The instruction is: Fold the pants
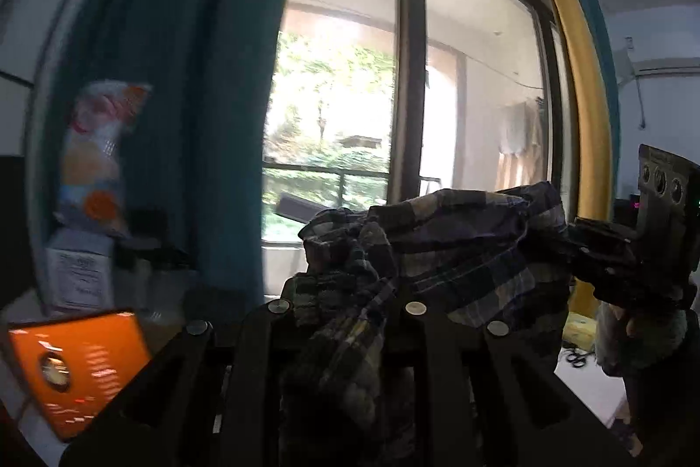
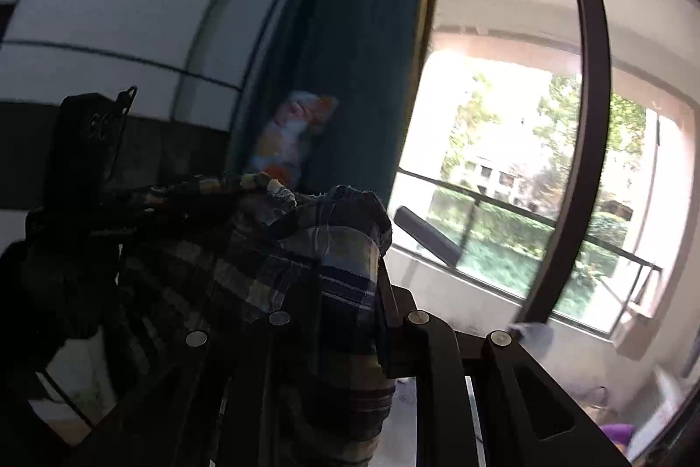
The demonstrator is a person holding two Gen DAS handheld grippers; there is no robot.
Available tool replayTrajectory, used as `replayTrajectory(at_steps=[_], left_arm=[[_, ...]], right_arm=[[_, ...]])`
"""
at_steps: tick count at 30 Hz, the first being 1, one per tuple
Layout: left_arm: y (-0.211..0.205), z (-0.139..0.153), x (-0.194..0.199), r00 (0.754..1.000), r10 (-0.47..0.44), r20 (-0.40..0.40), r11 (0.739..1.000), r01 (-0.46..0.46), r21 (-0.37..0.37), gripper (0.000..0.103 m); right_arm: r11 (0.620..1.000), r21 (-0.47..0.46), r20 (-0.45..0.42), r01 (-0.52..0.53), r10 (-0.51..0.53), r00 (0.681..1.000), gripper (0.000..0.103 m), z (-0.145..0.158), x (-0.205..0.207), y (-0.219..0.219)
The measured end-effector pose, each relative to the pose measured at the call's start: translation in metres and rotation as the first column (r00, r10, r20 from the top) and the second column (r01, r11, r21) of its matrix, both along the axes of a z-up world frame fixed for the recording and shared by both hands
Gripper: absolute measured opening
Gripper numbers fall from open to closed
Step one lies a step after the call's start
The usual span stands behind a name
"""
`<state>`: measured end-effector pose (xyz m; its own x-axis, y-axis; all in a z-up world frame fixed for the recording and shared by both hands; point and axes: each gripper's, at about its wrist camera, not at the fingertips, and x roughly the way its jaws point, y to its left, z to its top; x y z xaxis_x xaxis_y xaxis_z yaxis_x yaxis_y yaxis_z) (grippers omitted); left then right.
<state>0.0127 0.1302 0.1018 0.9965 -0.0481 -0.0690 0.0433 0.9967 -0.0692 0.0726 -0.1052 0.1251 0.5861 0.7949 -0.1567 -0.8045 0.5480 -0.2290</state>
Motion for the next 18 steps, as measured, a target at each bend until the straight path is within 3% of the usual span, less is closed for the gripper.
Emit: replayTrajectory(at_steps=[5, 9, 11, 14, 16, 18], left_arm=[[0.026, -0.01, -0.021, 0.995, 0.077, -0.067, 0.997, -0.077, 0.01, 0.016], [0.058, -0.055, 0.018, 0.965, 0.102, -0.242, 0.995, -0.099, 0.021, 0.017], [0.084, -0.096, 0.055, 0.925, 0.088, -0.369, 0.995, -0.1, -0.015, 0.017], [0.116, -0.159, 0.102, 0.843, 0.036, -0.536, 0.988, -0.111, -0.108, 0.017], [0.127, -0.188, 0.123, 0.804, 0.024, -0.593, 0.984, -0.123, -0.126, 0.017], [0.131, -0.205, 0.137, 0.783, 0.015, -0.622, 0.983, -0.125, -0.135, 0.017]], right_arm=[[0.997, 0.055, -0.088, -0.061, 0.066, 0.994, 0.019, -0.008, -0.002, 0.031], [0.998, -0.004, -0.198, -0.055, 0.053, 0.979, 0.019, -0.047, 0.022, 0.068], [0.997, -0.059, -0.305, -0.058, 0.037, 0.952, 0.019, -0.083, 0.05, 0.091], [0.987, -0.15, -0.459, -0.059, -0.017, 0.888, 0.019, -0.151, 0.1, 0.126], [0.978, -0.198, -0.535, -0.059, -0.057, 0.843, 0.019, -0.192, 0.126, 0.143], [0.971, -0.231, -0.592, -0.062, -0.09, 0.801, 0.019, -0.23, 0.148, 0.154]])
